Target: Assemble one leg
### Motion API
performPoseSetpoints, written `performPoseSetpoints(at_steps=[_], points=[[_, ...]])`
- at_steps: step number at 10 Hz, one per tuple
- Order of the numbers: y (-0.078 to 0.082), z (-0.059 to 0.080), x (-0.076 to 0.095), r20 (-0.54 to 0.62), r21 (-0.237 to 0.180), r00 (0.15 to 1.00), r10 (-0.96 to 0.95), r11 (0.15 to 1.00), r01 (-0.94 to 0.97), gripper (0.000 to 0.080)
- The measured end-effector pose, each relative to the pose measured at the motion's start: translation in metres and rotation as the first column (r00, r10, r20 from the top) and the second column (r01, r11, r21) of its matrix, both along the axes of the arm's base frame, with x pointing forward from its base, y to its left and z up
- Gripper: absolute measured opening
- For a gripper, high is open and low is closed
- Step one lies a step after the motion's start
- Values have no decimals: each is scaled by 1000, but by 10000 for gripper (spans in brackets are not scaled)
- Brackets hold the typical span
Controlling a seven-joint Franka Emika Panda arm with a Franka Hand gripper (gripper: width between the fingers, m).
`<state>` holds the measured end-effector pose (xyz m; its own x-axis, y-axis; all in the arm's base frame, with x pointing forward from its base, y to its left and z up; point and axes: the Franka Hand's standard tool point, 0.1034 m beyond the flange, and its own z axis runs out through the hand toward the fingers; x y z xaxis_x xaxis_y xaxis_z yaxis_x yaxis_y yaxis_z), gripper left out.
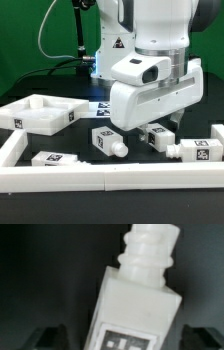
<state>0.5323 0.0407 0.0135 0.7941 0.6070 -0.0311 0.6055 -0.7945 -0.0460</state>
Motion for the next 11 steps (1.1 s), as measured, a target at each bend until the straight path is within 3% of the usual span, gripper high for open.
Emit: performPoseSetpoints(at_steps=[1,2,3,4,5,7,8,11], points=[[0,0,0,0,0,1000,0,1000,0,476],[0,0,0,0,0,1000,0,1000,0,281],[0,0,-1,-1,0,1000,-2,1000,2,282],[4,6,-15,51,3,988,-147,989,147,282],[5,12,-47,31,-3,976,-214,977,214,282],[13,33,-88,33,0,938,-346,938,347,282],[13,39,-94,35,7,938,-346,938,346,283],[14,35,-93,30,6,938,-345,939,345,284]])
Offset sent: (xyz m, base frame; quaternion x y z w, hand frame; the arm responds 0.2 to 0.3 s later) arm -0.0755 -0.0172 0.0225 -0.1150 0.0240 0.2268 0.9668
